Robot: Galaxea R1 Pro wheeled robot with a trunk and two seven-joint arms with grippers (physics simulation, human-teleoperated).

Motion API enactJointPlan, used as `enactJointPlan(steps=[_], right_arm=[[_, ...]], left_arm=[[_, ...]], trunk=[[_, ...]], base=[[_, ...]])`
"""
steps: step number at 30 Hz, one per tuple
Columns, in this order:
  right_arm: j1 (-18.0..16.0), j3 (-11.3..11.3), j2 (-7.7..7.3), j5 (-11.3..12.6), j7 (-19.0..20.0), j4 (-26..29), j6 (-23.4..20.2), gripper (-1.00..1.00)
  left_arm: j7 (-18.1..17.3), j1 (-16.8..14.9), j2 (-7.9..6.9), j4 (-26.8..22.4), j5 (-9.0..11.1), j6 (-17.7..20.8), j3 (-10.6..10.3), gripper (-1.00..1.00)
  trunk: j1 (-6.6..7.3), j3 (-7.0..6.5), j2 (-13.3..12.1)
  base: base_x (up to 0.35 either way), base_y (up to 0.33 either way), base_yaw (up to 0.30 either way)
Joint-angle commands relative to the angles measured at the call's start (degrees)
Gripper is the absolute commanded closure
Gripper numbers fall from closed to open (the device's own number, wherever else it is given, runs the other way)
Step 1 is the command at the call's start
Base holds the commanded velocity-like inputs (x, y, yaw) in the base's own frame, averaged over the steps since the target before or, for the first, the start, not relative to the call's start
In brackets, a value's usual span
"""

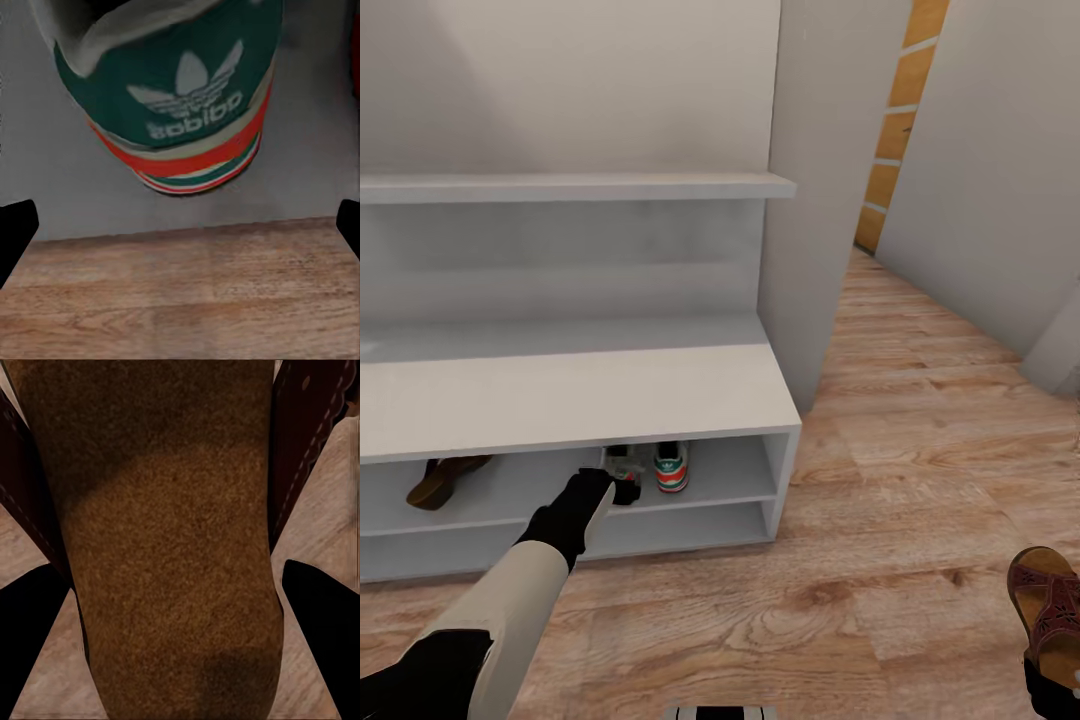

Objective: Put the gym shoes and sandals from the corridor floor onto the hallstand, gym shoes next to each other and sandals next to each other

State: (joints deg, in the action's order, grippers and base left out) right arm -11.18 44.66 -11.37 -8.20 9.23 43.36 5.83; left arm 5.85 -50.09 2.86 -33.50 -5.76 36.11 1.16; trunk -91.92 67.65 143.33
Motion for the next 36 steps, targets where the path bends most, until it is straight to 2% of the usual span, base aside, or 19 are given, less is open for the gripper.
enactJointPlan(steps=[1, 15, 20, 23, 27, 28, 29, 32, 33, 35, 36], right_arm=[[-0.07, 0.34, 0.03, -0.59, 0.44, -0.03, 0.24, 1.0], [-0.07, 0.34, 0.03, -0.59, 0.44, -0.03, 0.24, 1.0], [-0.07, 0.34, 0.03, -0.59, 0.44, -0.03, 0.24, 1.0], [-0.07, 0.34, 0.03, -0.62, 0.44, -0.11, 0.24, 1.0], [-0.07, 0.34, 0.03, -0.83, 0.46, -0.39, 0.24, 1.0], [-0.07, 0.31, 0.1, -0.93, 0.49, -0.49, 0.24, 1.0], [-0.07, 0.3, 0.12, -0.95, 0.5, -0.52, 0.24, 1.0], [-0.07, 0.23, 0.18, -1.0, 0.57, -0.6, 0.25, 1.0], [-0.07, 0.2, 0.2, -1.07, 0.6, -0.7, 0.32, 1.0], [-0.07, 0.19, 0.24, -1.06, 0.61, -0.83, 0.35, 1.0], [-0.07, 0.18, 0.26, -1.05, 0.61, -1.07, 0.37, 1.0]], left_arm=[[-0.14, -0.01, 0.04, -0.07, -0.57, 0.28, 0.13, -1.0], [-0.21, 0.05, 0.02, -0.09, -0.47, -0.72, 0.16, -1.0], [-0.35, 0.72, -0.17, -0.04, -0.21, -3.58, 0.23, -1.0], [-0.82, 2.27, -0.21, -0.06, -0.16, -5.74, 0.22, -1.0], [-3.74, 6.84, -0.28, -0.18, -0.18, -10.8, 0.28, -1.0], [-5.7, 9.11, -0.45, -0.17, -0.14, -13.66, 0.49, -1.0], [-6.54, 9.96, -0.56, -0.15, -0.12, -14.77, 0.54, -1.0], [-11.93, 14.47, -1.68, -0.05, 0.01, -21.15, 0.85, -1.0], [-17.52, 19.29, -3.21, 0.37, 0.14, -29.01, 1.04, -1.0], [-19.31, 21.4, -3.8, 0.37, 0.45, -32.56, 1.19, -1.0], [-20.88, 23.59, -4.45, 0.29, 1.19, -36.01, 1.65, -1.0]], trunk=[[0.04, 0.04, 0.02], [0.04, 0.04, 0.02], [0.04, 0.04, 0.02], [0.04, 0.04, 0.02], [0.04, 0.04, 0.02], [0.04, 0.04, 0.02], [0.04, 0.04, 0.02], [0.04, 0.04, 0.02], [0.04, 0.04, 0.02], [0.04, 0.04, 0.02], [0.04, 0.04, 0.02]], base=[[-0.295, 0.0, 0.0], [-0.328, 0.039, 0.0], [-0.288, 0.201, 0.0], [-0.253, 0.224, 0.0], [-0.238, 0.231, 0.0], [-0.213, 0.171, 0.0], [-0.187, 0.137, 0.0], [-0.09, 0.063, 0.0], [-0.021, 0.015, 0.0], [-0.015, 0.011, 0.0], [-0.009, 0.006, 0.0]])
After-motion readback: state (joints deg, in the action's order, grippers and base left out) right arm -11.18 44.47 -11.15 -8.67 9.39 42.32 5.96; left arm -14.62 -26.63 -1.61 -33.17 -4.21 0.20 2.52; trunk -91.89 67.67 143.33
